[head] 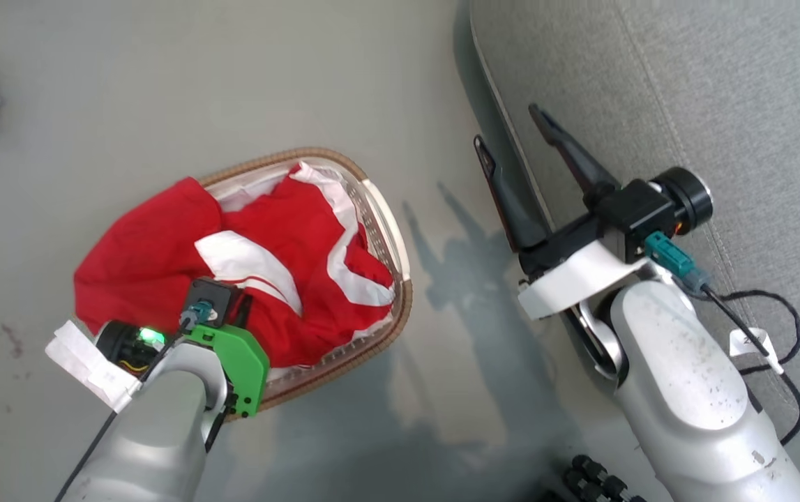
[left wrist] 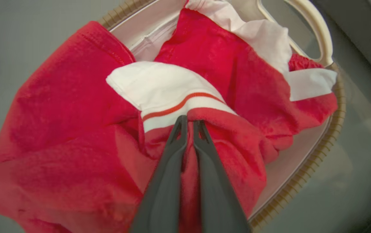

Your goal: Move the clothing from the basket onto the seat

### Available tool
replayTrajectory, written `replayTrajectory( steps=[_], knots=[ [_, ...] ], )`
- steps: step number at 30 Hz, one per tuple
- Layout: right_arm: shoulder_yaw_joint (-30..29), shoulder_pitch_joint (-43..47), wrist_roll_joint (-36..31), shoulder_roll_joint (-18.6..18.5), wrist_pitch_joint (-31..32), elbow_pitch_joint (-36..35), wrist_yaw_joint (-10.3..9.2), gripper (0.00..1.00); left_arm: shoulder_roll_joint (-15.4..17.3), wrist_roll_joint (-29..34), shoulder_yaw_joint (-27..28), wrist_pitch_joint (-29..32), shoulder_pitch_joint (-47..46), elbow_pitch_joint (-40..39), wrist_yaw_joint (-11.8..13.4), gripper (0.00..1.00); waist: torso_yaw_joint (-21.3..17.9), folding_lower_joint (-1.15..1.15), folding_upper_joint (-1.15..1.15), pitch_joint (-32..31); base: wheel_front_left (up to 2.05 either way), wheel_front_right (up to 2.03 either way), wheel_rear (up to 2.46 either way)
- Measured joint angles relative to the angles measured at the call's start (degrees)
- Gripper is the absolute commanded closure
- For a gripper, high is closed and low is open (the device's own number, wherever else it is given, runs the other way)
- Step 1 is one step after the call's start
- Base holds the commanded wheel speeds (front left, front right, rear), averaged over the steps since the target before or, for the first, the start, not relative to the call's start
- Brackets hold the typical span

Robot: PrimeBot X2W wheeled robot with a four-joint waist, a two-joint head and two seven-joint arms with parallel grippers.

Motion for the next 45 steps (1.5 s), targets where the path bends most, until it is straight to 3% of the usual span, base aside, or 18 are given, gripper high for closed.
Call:
replayTrajectory(
  steps=[26,45],
  knots=[
    [1.32,15.94,0.16,-0.46,0.0,5.7,0.0,0.0,-1.72,5.5,12.46,-0.14,13.93,-26.74,1.6,1.0,6.63,-0.01,0.0,-26.24,0.0,0.0,0.0],
    [4.76,21.34,1.62,-0.8,0.0,6.73,0.0,0.0,-3.5,9.6,20.38,-0.14,14.69,-40.84,1.23,1.0,9.33,-0.01,0.0,-35.11,0.0,0.0,0.0]
  ],
)
